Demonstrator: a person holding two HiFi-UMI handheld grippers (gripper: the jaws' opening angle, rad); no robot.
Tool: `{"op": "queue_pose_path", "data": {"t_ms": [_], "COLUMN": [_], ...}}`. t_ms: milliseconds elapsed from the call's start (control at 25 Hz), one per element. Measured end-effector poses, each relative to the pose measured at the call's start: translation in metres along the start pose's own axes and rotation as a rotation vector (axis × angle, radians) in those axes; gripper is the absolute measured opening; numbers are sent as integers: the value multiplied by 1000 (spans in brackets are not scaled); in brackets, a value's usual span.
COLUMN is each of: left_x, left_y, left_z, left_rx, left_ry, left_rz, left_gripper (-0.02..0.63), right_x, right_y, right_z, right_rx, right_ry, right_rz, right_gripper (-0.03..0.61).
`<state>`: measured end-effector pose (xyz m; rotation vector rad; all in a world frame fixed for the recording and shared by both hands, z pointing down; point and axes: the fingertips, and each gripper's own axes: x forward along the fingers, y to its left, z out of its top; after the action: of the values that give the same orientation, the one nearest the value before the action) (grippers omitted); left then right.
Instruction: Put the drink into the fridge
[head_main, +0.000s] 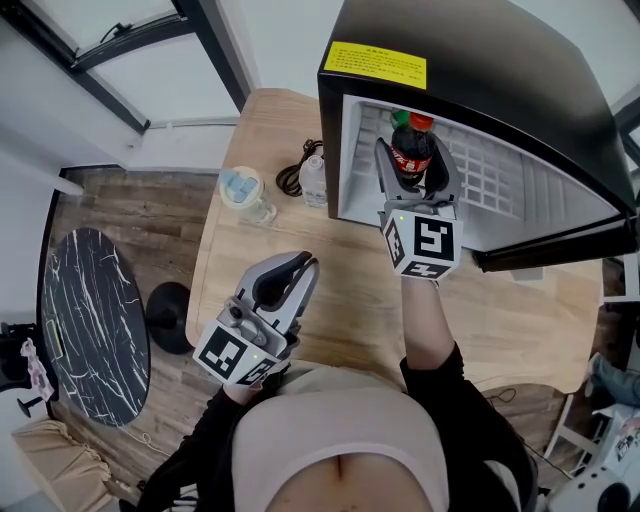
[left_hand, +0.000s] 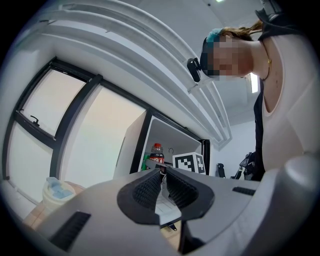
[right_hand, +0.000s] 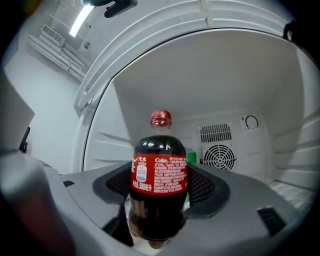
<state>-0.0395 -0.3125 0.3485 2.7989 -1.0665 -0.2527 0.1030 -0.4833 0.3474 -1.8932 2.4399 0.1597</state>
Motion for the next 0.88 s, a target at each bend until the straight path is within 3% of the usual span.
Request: {"op": "queue_pose_path", "data": {"t_ms": [880], "left_x": [0], "left_y": [-4], "left_z": [-1], "left_rx": [-8], "left_ry": [0], "left_rz": [-6], "left_gripper": [40], "right_x": [-4], "right_y": [-1], "right_z": [-4], "right_rx": [16], "right_ry": [13], "right_rz": [11], "right_gripper": [328]}}
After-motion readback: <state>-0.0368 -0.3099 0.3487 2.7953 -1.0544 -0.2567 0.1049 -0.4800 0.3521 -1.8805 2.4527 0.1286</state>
